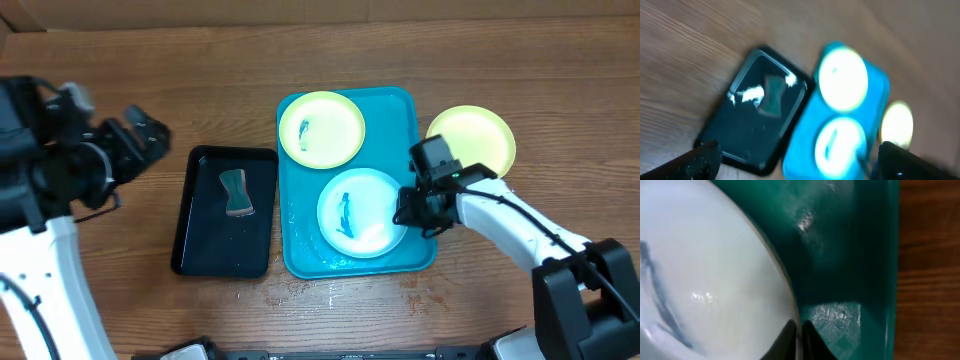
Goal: Clean dirty plates on tray and stack at the side
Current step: 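Grasp the light blue plate rim with the right gripper, pull it down, then dip the sponge in the black tray with the left gripper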
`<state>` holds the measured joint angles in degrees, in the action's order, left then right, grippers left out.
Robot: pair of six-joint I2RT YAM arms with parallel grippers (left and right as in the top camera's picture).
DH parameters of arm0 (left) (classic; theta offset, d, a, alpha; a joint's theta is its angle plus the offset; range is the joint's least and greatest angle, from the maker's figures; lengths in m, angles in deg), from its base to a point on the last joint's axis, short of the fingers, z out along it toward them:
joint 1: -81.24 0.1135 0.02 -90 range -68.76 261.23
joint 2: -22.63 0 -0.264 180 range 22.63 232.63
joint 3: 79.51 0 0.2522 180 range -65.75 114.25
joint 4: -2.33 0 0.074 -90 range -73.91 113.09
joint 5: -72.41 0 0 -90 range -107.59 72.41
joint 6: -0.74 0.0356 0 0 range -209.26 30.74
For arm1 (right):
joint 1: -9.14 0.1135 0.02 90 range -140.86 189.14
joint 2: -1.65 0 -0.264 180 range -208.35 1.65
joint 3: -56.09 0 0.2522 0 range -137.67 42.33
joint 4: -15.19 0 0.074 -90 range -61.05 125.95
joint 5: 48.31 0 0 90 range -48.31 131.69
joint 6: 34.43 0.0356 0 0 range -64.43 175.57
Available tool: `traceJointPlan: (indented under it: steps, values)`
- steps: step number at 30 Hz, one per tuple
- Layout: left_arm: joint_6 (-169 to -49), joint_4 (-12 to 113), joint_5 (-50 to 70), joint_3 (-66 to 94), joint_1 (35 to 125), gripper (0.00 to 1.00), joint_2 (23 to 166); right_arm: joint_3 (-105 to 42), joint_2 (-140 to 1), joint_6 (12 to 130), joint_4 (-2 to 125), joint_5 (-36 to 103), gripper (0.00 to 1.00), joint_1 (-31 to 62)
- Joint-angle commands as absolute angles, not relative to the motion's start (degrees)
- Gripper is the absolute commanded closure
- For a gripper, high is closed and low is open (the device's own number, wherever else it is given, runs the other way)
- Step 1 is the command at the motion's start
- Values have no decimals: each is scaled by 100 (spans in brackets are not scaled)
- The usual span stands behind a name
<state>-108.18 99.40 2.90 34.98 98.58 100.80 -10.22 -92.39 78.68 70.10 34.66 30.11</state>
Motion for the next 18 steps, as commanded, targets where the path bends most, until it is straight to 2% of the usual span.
traceJointPlan:
  steps: [1,4,8,11,12,15,18]
  values:
    - [-9640,10276,522,3454,9290,1,10415,-1107,-9199,7794,7010,3696,76,3005]
    - [-9574,10591,-5,3326,8763,0,10754,-1311,-9145,7521,7300,3698,75,2998]
    - [-9496,10467,-361,3319,8511,1,11180,-1555,-8950,7311,7521,3715,75,2998]
    - [-10300,10316,-966,3190,8503,10,11534,-1669,-8753,7311,7604,3715,76,2998]
    - [-10523,10274,-1045,3083,8501,10,11661,-1671,-8666,7313,7620,3713,75,2998]
    - [-10652,9977,-1054,2552,8494,16,12002,-1671,-8467,7313,7753,3715,75,2998]
    - [-10752,9383,-947,1809,8433,30,12323,-1671,-8338,7313,7963,3715,75,2998]
